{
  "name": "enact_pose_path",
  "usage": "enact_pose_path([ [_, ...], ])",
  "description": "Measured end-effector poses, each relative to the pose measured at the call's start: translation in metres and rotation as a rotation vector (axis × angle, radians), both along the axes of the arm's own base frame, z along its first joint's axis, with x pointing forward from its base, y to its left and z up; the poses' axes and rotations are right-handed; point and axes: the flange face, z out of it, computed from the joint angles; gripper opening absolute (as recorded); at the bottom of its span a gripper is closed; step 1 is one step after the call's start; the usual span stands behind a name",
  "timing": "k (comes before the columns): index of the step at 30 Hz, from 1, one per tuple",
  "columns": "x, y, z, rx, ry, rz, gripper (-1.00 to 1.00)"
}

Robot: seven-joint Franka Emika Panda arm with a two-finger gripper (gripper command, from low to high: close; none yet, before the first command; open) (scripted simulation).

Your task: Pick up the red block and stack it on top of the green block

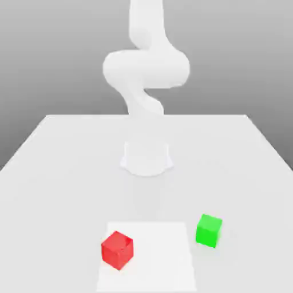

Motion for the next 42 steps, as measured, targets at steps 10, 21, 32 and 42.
enact_pose_path([
  [10, 0.079, -0.033, -0.212, 0.082, 0.322, -0.238, 0.00],
  [21, 0.043, -0.061, -0.437, 0.212, 0.662, -0.495, 0.00],
  [32, 0.036, -0.060, -0.517, 0.224, 0.690, -0.514, -1.00],
  [42, 0.036, -0.046, -0.453, 0.219, 0.691, -0.480, -1.00],
])
